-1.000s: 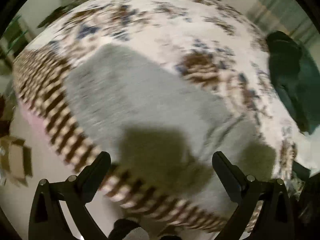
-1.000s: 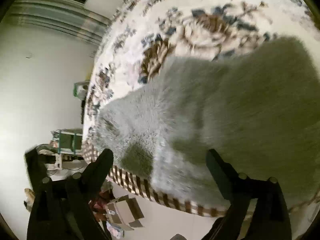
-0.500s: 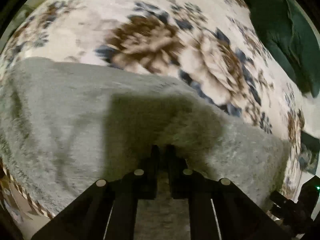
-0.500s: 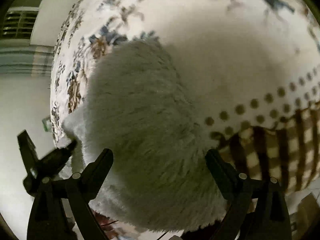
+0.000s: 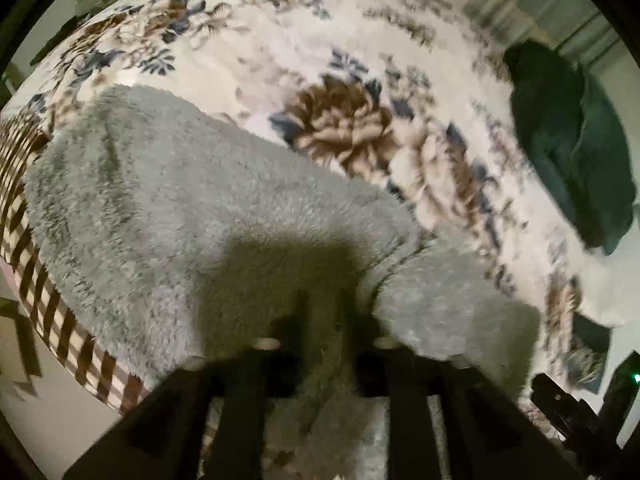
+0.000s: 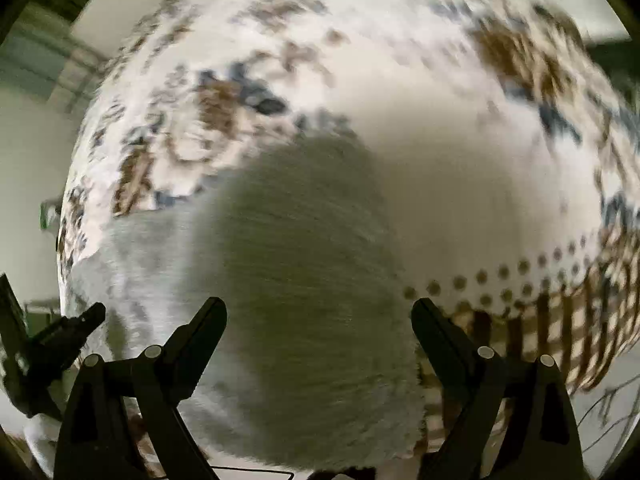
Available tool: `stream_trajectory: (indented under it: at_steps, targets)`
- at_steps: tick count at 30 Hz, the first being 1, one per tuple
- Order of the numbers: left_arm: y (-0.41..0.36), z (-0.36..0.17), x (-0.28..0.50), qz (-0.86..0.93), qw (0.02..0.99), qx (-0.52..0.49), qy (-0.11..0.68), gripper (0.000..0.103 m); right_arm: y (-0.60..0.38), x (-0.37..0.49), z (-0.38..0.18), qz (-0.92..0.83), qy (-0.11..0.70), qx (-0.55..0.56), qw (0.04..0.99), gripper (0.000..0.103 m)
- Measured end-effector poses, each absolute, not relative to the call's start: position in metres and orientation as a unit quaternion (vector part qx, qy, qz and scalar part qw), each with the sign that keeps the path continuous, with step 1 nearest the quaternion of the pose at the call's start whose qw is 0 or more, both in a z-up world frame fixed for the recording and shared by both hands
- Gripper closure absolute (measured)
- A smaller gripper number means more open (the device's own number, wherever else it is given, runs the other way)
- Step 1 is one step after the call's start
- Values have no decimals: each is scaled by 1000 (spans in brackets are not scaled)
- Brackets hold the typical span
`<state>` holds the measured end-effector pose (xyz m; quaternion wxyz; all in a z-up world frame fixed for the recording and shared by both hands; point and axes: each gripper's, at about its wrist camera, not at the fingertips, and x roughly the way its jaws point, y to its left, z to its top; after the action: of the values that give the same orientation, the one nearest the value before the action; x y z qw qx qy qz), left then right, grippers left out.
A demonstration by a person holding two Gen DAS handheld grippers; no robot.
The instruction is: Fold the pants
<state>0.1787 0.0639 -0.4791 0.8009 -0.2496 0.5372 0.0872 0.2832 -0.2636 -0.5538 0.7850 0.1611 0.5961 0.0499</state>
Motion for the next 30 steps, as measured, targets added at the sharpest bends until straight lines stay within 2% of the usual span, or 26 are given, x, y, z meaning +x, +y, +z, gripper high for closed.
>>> stream_trajectory:
  at_steps: [2, 8, 12, 16, 21, 22, 23, 24, 27, 30]
  targets:
    - [74, -473, 164, 98, 805, -257, 526, 8, -249, 286, -546, 67, 594, 165, 784, 7]
    - [152, -475, 112, 171, 799, -348, 459, 7, -213, 289, -558, 95, 624, 158, 760, 7]
    - [235, -507, 82, 254, 757, -432, 419, 7, -197, 289, -576, 99, 642, 136, 748, 7]
    - [289, -541, 85, 271, 727, -487, 401, 7, -187, 293, -595, 95, 656, 120, 739, 7]
    - [321, -561, 114, 264, 732, -480, 405, 9, -175, 296, -608, 81, 662, 92, 739, 7]
    - [320, -560, 118, 257, 737, -476, 405, 13, -174, 297, -610, 78, 663, 90, 739, 7]
    - [320, -559, 122, 254, 744, -468, 404, 32, -173, 298, -611, 76, 665, 87, 738, 7]
    - [318, -559, 125, 247, 750, -465, 401, 63, -172, 299, -612, 73, 665, 86, 738, 7]
    - [313, -550, 123, 251, 765, -446, 390, 76, -170, 300, -613, 70, 665, 90, 738, 6]
    - [301, -529, 116, 258, 791, -419, 363, 79, -170, 300, -611, 72, 663, 95, 739, 6]
